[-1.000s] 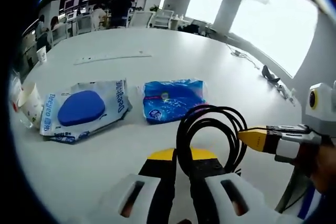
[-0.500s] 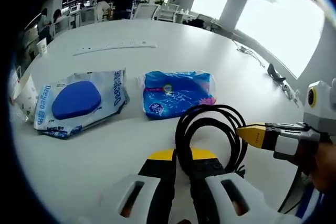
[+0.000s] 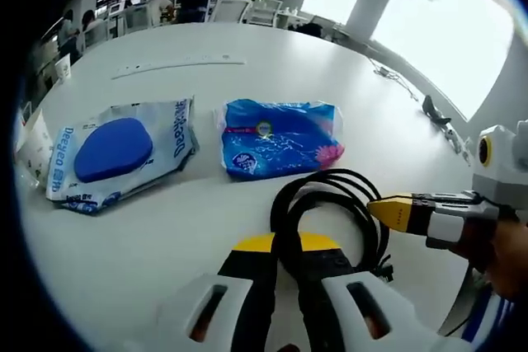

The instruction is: Arrange the tabletop items into an orderly group along one side of the table until the central work area is clear of visible clutter.

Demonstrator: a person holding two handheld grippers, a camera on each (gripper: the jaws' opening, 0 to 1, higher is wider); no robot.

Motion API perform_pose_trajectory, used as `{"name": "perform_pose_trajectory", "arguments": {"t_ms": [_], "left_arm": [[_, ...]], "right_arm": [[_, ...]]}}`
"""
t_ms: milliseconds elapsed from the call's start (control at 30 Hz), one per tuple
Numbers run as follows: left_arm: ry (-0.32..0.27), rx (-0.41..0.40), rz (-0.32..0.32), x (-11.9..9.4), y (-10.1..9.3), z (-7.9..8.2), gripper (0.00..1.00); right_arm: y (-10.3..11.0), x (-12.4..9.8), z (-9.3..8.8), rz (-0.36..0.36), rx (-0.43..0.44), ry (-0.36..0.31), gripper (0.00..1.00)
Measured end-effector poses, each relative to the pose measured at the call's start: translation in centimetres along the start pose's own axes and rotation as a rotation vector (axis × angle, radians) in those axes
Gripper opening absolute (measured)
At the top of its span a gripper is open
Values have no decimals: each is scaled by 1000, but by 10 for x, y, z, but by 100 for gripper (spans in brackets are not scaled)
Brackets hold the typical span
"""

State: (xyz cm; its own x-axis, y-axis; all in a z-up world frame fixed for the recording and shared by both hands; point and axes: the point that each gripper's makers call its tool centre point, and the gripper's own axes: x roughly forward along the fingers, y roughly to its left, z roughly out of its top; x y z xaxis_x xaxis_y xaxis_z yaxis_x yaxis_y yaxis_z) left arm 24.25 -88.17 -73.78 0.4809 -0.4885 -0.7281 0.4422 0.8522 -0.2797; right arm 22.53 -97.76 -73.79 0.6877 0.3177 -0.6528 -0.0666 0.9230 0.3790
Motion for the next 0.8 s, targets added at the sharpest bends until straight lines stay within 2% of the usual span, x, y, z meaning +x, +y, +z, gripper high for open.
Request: {"name": "perform_pose_trajectory", "arguments": {"t_ms": [333,467,600,667,800], "left_arm": [[-11,13,-2,0,0,1,8],[-19,18,4,0,-1,1,9],[-26,30,14,-2,1,1,10],[-26,34,22,-4,4,1,12],[-44,25,25,-7,8,3,23]], "right_arm": [[0,2,-1,2,-14,14,1],[0,1,-3,5,-68,29,2],[1,1,-2,20,-69,23,4],[2,1,-2,31,-68,21,6],[-1,-4,3,5,-101,-5,16]]}}
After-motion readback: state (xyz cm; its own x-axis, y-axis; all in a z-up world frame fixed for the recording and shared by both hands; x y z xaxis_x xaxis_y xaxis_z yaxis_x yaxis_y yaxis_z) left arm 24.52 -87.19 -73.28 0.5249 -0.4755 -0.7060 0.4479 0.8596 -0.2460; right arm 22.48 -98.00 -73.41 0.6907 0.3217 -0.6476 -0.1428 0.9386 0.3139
